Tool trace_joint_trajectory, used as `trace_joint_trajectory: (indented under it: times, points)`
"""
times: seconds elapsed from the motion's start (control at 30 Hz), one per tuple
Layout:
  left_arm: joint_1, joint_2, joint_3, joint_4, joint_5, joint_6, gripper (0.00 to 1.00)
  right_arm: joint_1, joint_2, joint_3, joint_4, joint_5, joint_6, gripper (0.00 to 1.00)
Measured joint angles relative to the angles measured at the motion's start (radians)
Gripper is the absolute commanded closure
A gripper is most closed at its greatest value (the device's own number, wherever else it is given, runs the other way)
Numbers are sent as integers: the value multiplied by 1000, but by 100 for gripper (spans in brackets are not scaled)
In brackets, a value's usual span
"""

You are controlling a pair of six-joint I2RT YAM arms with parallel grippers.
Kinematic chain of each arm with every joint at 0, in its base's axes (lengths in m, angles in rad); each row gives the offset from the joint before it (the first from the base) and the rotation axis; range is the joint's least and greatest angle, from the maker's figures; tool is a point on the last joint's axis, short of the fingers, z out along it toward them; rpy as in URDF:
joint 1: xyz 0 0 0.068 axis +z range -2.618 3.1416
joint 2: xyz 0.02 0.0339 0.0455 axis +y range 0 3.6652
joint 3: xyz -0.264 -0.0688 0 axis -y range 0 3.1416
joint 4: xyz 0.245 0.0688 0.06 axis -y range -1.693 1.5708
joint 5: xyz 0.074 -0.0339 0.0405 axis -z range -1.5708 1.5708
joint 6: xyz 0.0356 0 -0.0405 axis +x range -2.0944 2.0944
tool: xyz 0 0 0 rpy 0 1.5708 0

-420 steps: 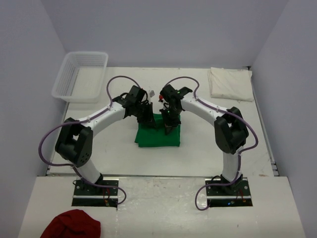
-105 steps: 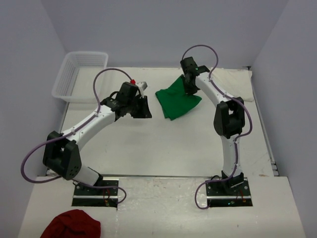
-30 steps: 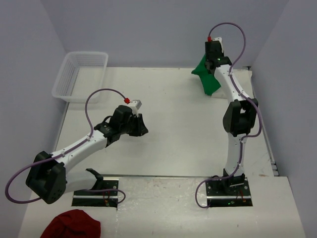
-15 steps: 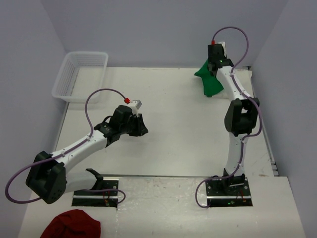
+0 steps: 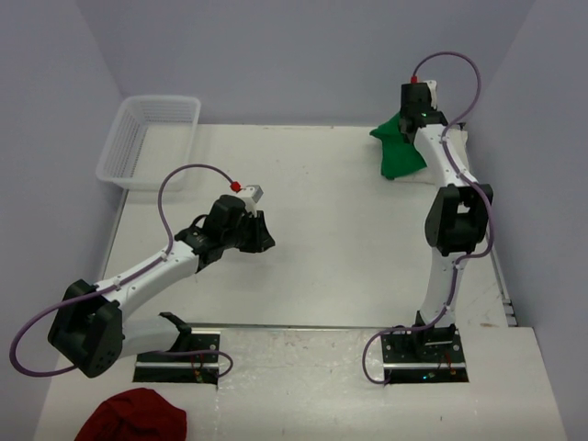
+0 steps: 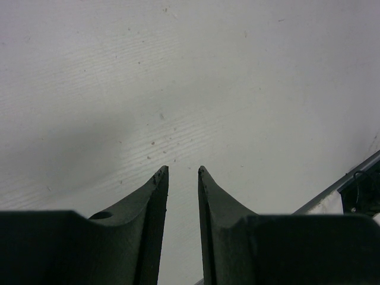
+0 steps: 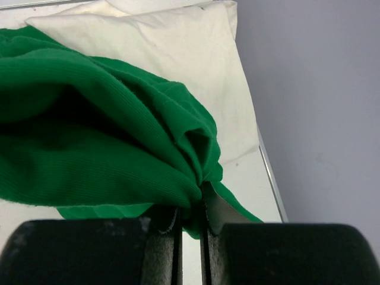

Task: Fold and stack the t-shirts
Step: Put the neatly folded tshirt into the corner of the board with the right arm

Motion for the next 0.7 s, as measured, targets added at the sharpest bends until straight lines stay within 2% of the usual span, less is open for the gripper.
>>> trace_joint_trajectory:
  times: [0.7]
  points:
    - [0,20,0,6,0,0,72,-40,-21,-53,46,18,40,100]
